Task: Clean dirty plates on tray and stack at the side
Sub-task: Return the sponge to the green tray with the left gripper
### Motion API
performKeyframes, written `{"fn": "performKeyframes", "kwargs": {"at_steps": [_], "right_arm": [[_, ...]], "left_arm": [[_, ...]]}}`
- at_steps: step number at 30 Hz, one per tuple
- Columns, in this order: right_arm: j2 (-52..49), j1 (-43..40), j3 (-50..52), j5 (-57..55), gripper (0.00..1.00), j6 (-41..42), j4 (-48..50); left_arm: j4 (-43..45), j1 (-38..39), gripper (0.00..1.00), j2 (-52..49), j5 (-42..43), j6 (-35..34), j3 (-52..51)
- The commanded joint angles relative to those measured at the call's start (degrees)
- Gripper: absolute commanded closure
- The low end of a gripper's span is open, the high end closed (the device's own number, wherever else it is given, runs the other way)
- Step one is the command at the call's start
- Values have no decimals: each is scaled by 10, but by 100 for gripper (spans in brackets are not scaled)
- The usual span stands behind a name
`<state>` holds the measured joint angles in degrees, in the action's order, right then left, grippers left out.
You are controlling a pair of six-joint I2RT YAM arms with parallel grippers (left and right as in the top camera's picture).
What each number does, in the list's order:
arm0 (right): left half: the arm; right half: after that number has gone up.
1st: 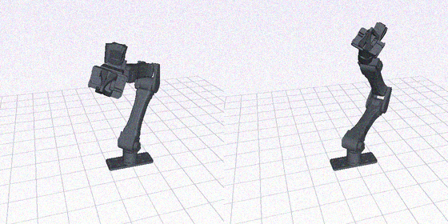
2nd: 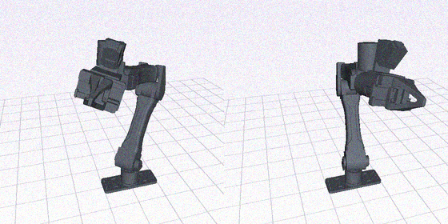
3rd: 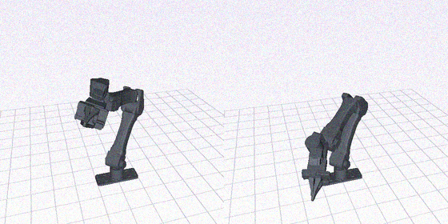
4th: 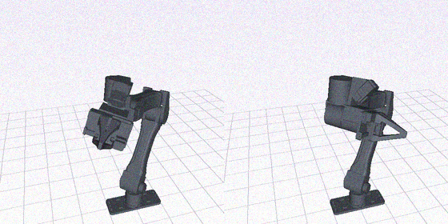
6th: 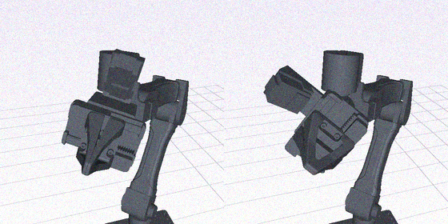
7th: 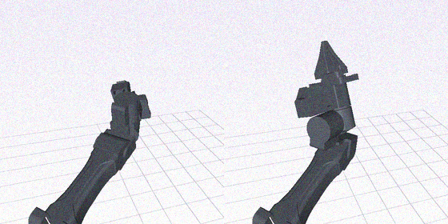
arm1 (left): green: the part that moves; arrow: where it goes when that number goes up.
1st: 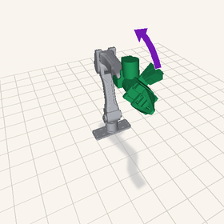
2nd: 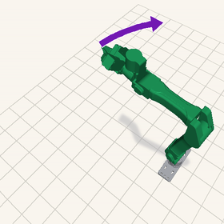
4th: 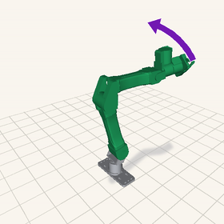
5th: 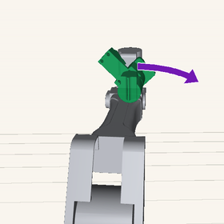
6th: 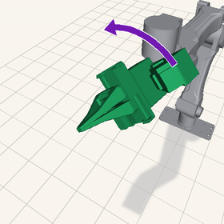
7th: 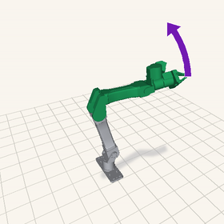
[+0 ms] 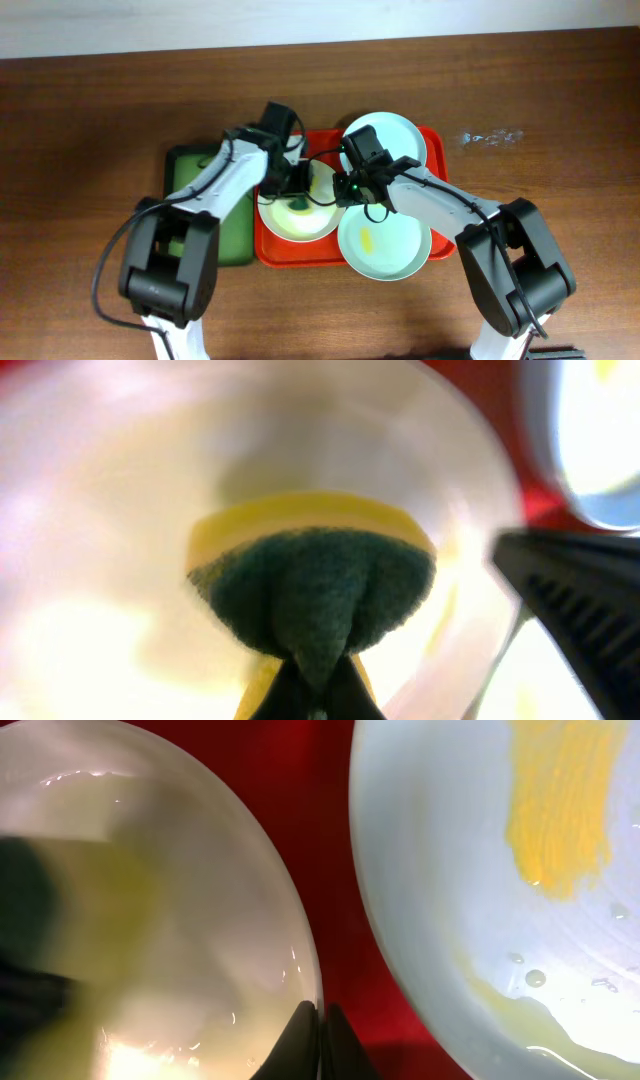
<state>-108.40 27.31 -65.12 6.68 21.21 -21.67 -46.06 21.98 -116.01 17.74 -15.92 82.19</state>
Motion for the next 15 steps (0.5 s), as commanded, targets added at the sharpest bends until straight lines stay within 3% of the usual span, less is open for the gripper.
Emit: {"fn": "performKeyframes", "kwargs": {"at_steps": [1,6,11,15], "right_arm": [[-7,7,-7,16,96,3,1],[-7,7,-7,16,96,3,0],[-7,7,-7,16,95,3,0],[-7,7,-7,16,95,3,0]], "left_arm": [[-79,-9,100,75,-176,22,53],[-180,-21,100,91,-373,4,54],[-185,-88,100,90,-359,-6,28],[-108,-133,100,90,-330,-5,-68]]}}
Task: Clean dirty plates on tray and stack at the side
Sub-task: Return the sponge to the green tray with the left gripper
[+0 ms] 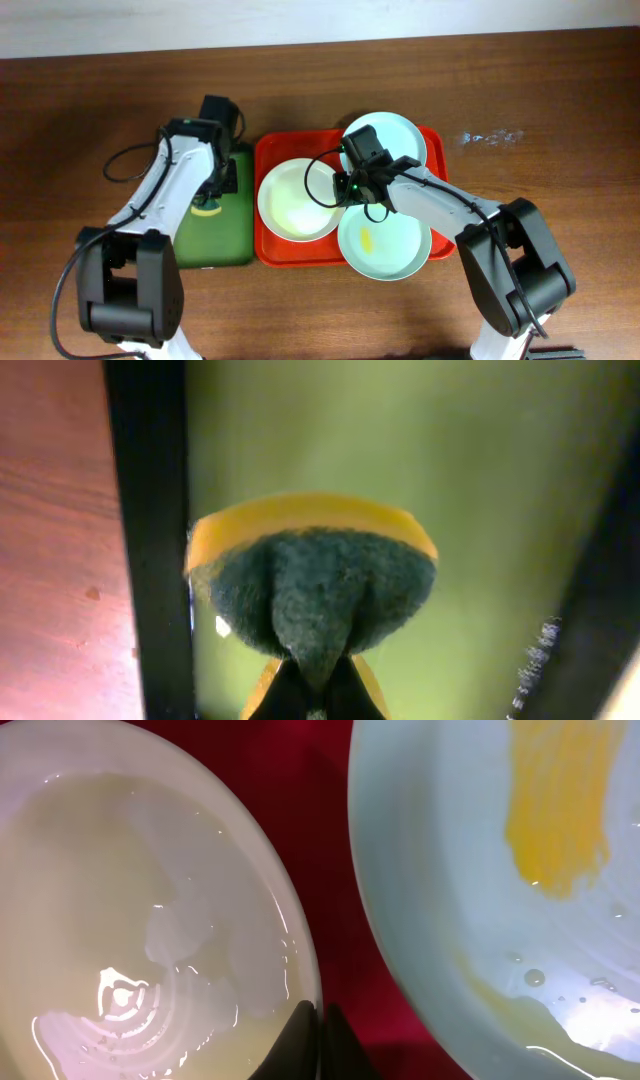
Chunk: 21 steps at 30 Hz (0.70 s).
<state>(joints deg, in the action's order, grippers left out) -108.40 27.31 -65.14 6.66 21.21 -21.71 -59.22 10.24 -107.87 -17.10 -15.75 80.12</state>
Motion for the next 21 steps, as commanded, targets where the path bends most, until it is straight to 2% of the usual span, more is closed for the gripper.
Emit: {"fn": "performKeyframes", "kwargs": {"at_steps": [1,5,6,7,8,9,11,16,17,18,21], "right_arm": [[-7,7,-7,17,95,3,1],[-7,7,-7,17,95,3,1],[-7,7,-7,17,95,3,1],[-7,7,-7,17,95,3,1],[-7,7,-7,17,89,3,1],[-7,7,-7,17,88,3,1],[-7,7,-7,17,84,3,1],[-7,7,-7,17,75,3,1],[-7,7,-7,17,74,3,1],[-7,7,-7,17,74,3,1],[-7,7,-7,16,73,3,-3]], "left_arm": [[43,-20,100,9,18,-5,-68],[115,-22,99,9,73,62,-127],[117,-22,95,9,72,63,-127],[117,-22,88,9,73,63,-127],[112,-22,58,9,73,62,-127],[106,-22,53,10,73,62,-124],[98,-22,53,36,73,58,-110],[95,-64,26,187,73,-55,-80],[95,-88,18,213,73,-69,-80],[95,-116,1,238,73,-72,-80],[70,-168,1,257,73,-72,-81]]}}
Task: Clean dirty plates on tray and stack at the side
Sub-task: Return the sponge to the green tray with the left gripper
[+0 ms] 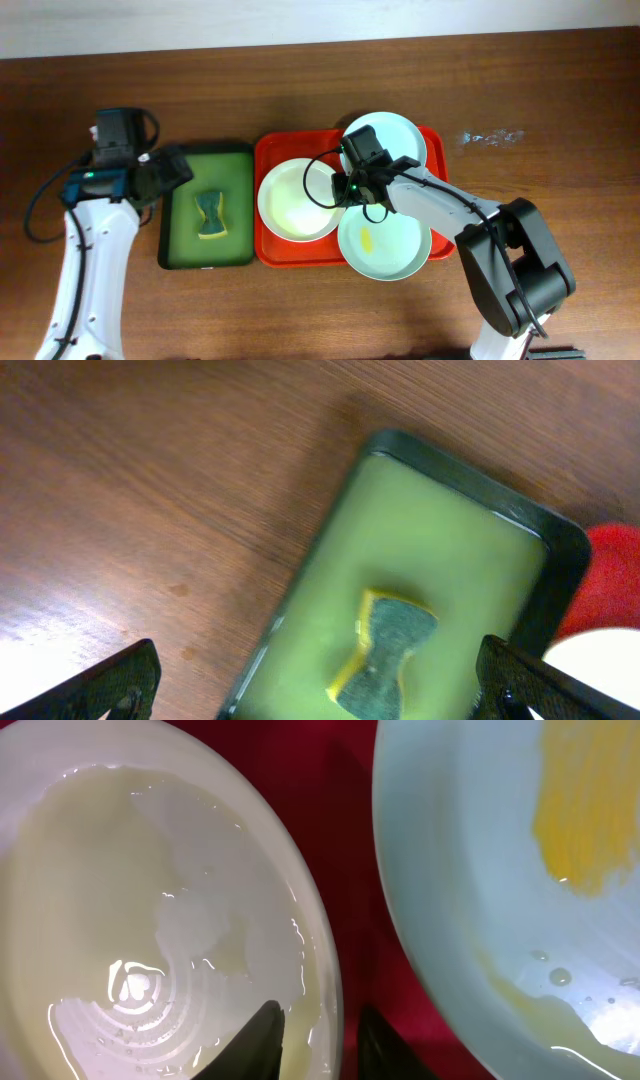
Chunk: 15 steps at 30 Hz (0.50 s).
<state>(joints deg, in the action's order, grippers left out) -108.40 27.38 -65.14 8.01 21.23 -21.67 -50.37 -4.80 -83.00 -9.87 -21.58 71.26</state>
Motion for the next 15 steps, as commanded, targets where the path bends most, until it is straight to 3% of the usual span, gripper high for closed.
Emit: {"fn": "performKeyframes", "kwargs": {"at_steps": [1,15], "right_arm": [[-7,6,-7,3,73,2,-8],[-7,7,-7,3,70,3,-58]], "left_arm": [[-22,-20,1,9,0,-13,8],[-22,-20,1,9,0,-13,8]]}}
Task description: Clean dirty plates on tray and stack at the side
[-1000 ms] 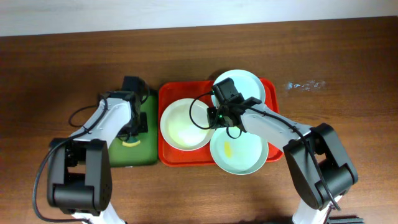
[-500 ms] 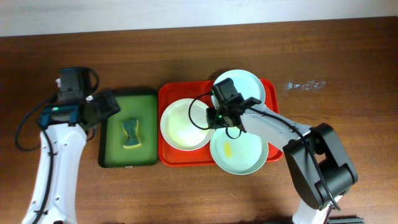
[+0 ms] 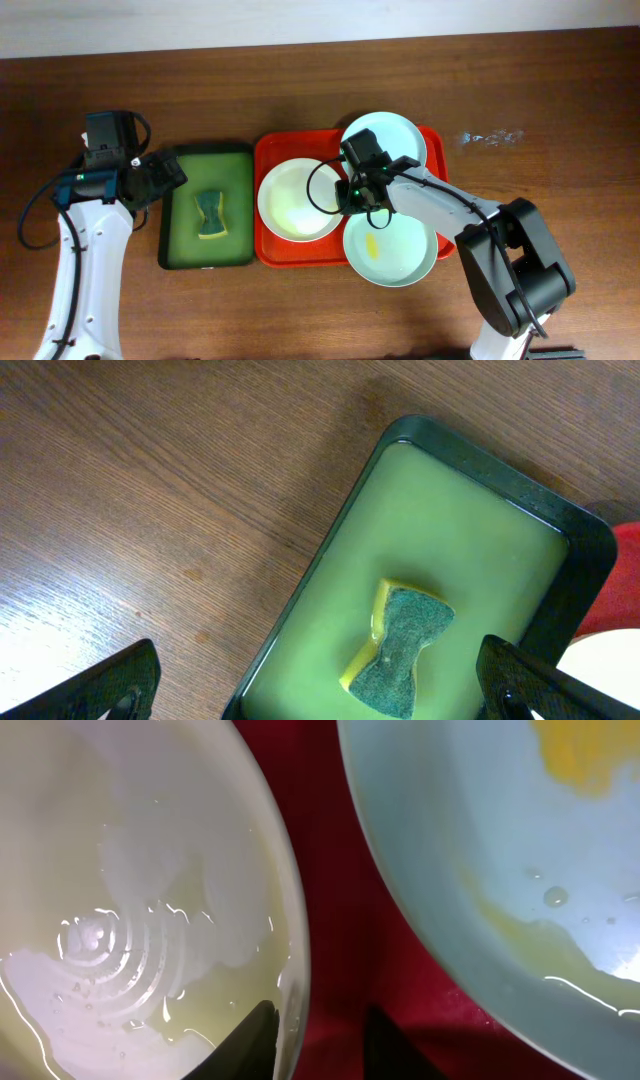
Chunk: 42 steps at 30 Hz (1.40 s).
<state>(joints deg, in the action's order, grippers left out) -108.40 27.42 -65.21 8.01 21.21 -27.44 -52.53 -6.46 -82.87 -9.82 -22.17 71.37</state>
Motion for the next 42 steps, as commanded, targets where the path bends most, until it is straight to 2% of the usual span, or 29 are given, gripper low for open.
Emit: {"fn": "performKeyframes", "kwargs": {"at_steps": [1,5,6,11,16,17,20,21,23,25,28,31,34,38,42], "right_arm": [[-7,7,-6,3,70,3,0],[-7,7,-6,3,71,23,-1],[-7,7,-6,3,66,33,0],[-7,7,-6,3,63,33,-13],[-7,7,-6,3,63,33,-5],[-7,7,-6,3,69,33,-4],[-7,7,-5,3,71,33,-9],[-7,7,-2,3,74,33,-3],[-7,7,3,3,76,61,13],[-7,7,4,3,87,79,26],[-7,10,5,3,96,81,26],[-6,19,3,3,96,97,14],[7,10,-47,3,96,97,-68],[33,11,-97,3,96,92,-128],[63,11,-118,3,96,91,-142]], "left_arm": [[0,-3,1,7,0,-7,7],[0,-3,1,7,0,-7,7],[0,-3,1,7,0,-7,7],[0,-3,1,7,0,-7,7],[0,-3,1,7,0,-7,7],[0,-3,1,7,0,-7,7],[0,-3,1,7,0,-7,7],[0,-3,1,7,0,-7,7],[0,-3,1,7,0,-7,7],[0,-3,1,7,0,-7,7],[0,-3,1,7,0,-7,7],[0,-3,1,7,0,-7,7],[0,-3,1,7,0,-7,7],[0,-3,1,7,0,-7,7],[0,-3,1,7,0,-7,7]]}}
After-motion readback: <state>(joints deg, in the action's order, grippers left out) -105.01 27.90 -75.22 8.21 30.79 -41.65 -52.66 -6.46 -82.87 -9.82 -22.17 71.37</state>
